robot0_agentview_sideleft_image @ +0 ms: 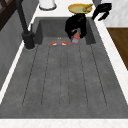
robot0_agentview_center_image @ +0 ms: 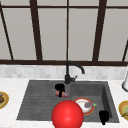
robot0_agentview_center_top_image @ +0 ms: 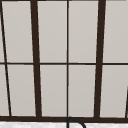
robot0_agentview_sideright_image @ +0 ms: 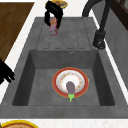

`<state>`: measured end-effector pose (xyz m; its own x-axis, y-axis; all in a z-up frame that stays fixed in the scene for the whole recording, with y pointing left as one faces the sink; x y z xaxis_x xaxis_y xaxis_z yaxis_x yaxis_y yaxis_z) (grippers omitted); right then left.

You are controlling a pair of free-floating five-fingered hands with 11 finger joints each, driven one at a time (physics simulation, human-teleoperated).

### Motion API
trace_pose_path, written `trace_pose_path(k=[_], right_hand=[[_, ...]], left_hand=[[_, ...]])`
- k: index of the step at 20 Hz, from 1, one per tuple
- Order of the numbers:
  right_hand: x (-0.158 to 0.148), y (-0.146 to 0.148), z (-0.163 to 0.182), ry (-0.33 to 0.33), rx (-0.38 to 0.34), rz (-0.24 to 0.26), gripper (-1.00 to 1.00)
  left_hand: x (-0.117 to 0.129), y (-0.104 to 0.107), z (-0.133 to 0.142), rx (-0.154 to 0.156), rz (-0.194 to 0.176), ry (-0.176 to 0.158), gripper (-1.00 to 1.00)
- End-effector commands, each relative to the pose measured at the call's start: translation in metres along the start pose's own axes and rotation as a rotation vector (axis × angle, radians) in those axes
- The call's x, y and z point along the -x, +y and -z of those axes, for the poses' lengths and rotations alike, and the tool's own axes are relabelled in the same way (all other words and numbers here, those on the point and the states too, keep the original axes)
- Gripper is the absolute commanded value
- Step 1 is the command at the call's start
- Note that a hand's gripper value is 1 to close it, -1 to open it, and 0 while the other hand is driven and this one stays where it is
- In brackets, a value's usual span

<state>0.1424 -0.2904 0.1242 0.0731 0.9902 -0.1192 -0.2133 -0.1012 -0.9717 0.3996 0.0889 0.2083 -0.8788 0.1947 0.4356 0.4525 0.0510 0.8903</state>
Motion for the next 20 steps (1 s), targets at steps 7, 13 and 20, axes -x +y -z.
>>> trace_pose_path(k=[7,13,20], right_hand=[[0.0,0.0,0.0,0.0,0.0,0.0,0.0],[0.0,0.0,0.0,0.0,0.0,0.0,0.0],[0.0,0.0,0.0,0.0,0.0,0.0,0.0]], left_hand=[[-0.023,-0.005,-0.069,-0.009,-0.077,0.006,1.0],[-0.035,-0.006,-0.113,0.0,-0.065,0.019,1.0],[-0.055,-0.016,-0.164,-0.01,-0.053,0.031,1.0]])
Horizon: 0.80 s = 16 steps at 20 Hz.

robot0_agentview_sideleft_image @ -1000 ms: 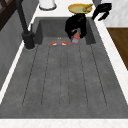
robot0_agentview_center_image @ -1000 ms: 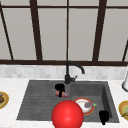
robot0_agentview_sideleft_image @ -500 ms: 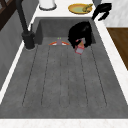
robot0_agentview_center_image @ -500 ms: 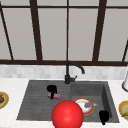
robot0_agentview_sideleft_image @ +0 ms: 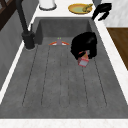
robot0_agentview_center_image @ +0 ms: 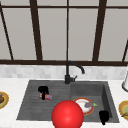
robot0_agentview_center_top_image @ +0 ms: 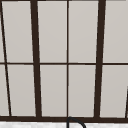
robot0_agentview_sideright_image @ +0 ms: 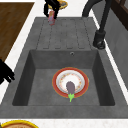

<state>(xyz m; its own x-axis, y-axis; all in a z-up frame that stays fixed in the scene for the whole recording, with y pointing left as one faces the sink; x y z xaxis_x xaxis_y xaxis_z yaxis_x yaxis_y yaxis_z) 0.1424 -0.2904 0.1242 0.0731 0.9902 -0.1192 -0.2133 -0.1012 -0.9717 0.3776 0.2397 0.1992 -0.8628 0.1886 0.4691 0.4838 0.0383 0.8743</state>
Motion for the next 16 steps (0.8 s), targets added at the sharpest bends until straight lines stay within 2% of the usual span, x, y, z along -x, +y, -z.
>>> trace_pose_path(k=[1,7,16], right_hand=[[0.0,0.0,0.0,0.0,0.0,0.0,0.0],[0.0,0.0,0.0,0.0,0.0,0.0,0.0],[0.0,0.0,0.0,0.0,0.0,0.0,0.0]], left_hand=[[-0.012,-0.008,-0.027,-0.015,-0.017,0.021,1.0],[-0.024,-0.027,-0.076,-0.018,-0.017,-0.007,1.0],[-0.04,-0.052,-0.148,-0.019,-0.02,-0.009,1.0]])
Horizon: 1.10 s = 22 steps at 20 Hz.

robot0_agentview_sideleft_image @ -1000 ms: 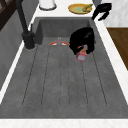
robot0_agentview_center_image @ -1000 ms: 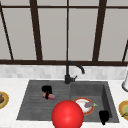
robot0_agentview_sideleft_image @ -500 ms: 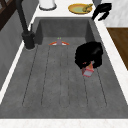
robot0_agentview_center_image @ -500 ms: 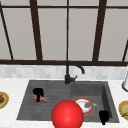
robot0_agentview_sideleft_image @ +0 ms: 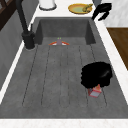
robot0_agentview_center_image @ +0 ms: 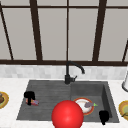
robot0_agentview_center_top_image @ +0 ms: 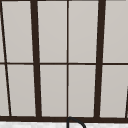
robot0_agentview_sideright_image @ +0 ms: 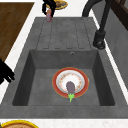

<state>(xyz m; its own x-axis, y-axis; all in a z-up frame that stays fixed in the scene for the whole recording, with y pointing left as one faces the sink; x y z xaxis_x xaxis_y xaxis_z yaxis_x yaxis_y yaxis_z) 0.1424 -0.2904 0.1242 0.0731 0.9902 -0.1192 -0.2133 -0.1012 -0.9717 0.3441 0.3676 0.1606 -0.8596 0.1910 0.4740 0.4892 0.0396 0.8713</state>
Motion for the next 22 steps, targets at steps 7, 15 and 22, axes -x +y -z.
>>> trace_pose_path(k=[7,15,22], right_hand=[[0.0,0.0,0.0,0.0,0.0,0.0,0.0],[0.0,0.0,0.0,0.0,0.0,0.0,0.0],[0.0,0.0,0.0,0.0,0.0,0.0,0.0]], left_hand=[[-0.016,-0.031,-0.079,-0.015,-0.006,-0.008,1.0],[-0.021,-0.051,-0.138,-0.126,0.022,-0.071,1.0],[-0.045,-0.025,-0.176,-0.258,0.013,-0.141,1.0]])
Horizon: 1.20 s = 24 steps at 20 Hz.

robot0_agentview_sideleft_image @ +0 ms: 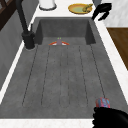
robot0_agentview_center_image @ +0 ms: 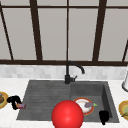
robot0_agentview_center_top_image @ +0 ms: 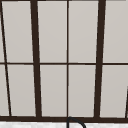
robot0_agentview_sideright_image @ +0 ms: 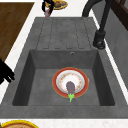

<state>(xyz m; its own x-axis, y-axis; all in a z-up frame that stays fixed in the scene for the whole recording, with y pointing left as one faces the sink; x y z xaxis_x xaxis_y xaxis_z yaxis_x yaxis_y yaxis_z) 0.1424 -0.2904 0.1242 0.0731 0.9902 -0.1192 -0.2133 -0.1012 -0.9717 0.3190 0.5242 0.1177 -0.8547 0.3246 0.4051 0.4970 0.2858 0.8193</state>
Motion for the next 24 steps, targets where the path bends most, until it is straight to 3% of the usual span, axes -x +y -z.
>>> trace_pose_path(k=[1,6,7,11,15,20,22,24], right_hand=[[0.0,0.0,0.0,0.0,0.0,0.0,0.0],[0.0,0.0,0.0,0.0,0.0,0.0,0.0],[0.0,0.0,0.0,0.0,0.0,0.0,0.0],[0.0,0.0,0.0,0.0,0.0,0.0,0.0],[0.0,0.0,0.0,0.0,0.0,0.0,0.0],[0.0,0.0,0.0,0.0,0.0,0.0,0.0],[0.0,0.0,0.0,0.0,0.0,0.0,0.0],[0.0,0.0,0.0,0.0,0.0,0.0,0.0]], left_hand=[[-0.02,0.029,-0.018,-0.006,-0.018,0.005,1.0],[-0.047,0.061,-0.042,-0.01,-0.048,0.016,1.0],[-0.053,0.061,-0.045,-0.014,-0.051,0.016,1.0],[-0.08,0.053,-0.069,-0.009,0.001,0.019,1.0],[-0.107,0.046,-0.092,-0.016,0.004,0.018,1.0],[-0.141,0.039,-0.112,0.002,-0.003,0.015,1.0],[-0.142,0.039,-0.116,-0.007,-0.002,0.011,1.0],[-0.142,0.031,-0.113,0.004,-0.008,0.006,1.0]])
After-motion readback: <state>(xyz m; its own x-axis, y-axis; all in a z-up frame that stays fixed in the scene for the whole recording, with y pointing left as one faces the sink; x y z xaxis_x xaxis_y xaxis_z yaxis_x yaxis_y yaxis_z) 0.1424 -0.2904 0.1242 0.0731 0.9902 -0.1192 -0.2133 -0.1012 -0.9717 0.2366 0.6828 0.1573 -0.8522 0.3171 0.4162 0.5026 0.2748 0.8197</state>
